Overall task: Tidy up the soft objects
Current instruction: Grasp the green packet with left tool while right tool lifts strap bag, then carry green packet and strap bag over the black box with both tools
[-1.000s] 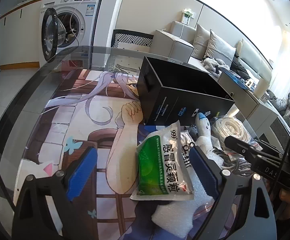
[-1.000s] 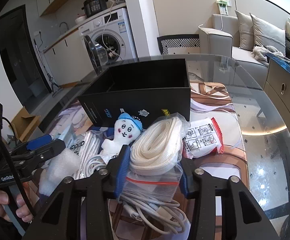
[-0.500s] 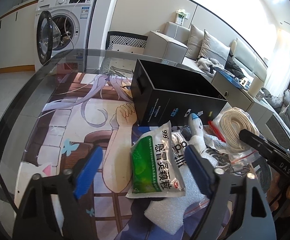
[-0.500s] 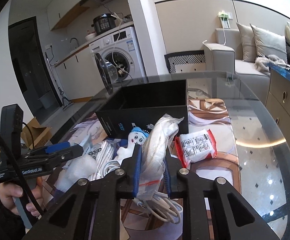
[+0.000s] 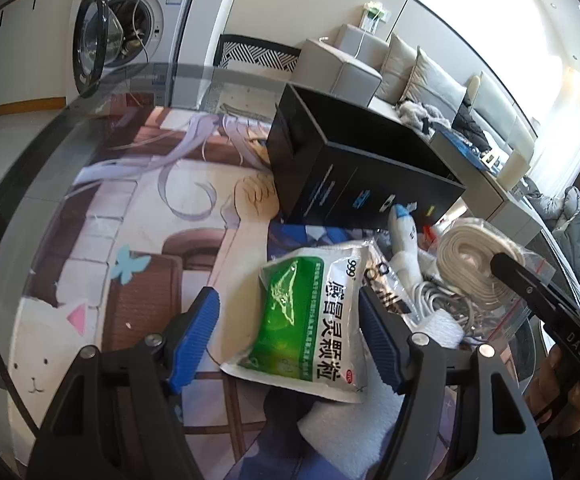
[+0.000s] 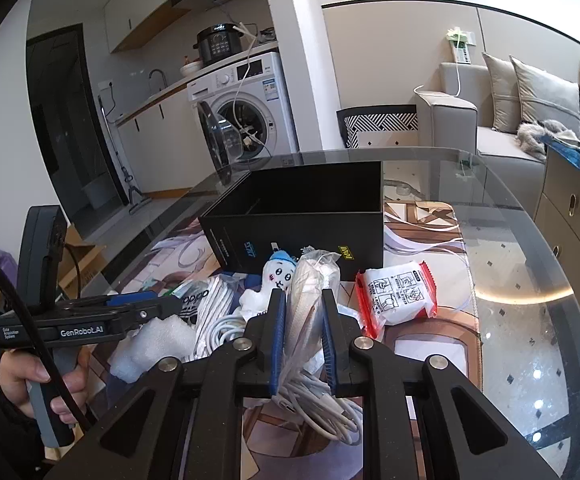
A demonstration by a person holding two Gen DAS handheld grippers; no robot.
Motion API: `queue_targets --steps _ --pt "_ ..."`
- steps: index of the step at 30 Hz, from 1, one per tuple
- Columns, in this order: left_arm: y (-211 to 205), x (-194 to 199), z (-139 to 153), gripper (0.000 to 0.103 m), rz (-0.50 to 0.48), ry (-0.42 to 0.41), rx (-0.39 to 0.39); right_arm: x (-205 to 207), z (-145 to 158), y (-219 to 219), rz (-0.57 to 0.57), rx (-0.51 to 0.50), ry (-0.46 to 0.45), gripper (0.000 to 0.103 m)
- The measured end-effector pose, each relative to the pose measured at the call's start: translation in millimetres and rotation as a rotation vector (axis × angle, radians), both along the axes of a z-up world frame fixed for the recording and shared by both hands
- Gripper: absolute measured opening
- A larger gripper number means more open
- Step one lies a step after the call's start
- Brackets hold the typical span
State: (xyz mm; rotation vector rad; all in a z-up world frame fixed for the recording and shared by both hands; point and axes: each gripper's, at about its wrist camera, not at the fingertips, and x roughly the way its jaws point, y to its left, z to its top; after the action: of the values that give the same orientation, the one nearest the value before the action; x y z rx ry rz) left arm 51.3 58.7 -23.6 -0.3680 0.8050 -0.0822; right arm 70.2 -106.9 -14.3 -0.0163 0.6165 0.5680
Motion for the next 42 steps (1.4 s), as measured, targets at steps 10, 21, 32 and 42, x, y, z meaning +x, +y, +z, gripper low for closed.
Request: queue_targets --steps 10,21,32,42 --pt "-8 -2 0 0.043 -0.053 -0.022 0.011 6 -9 3 0.001 -0.021 0.024 0.022" --pt "-9 -8 10 0.032 -0.056 -0.068 0.045 1 -9 2 0.015 -0.004 -0.012 0.016" --pt "-10 -20 40 0.032 -0.029 -0.175 0.114 -12 17 -4 0.011 0.027 -0.093 0.016" --pt "-28 -14 66 0.032 -0.022 -0.239 0.211 -22 51 -12 0.016 0.083 -0.166 0.016"
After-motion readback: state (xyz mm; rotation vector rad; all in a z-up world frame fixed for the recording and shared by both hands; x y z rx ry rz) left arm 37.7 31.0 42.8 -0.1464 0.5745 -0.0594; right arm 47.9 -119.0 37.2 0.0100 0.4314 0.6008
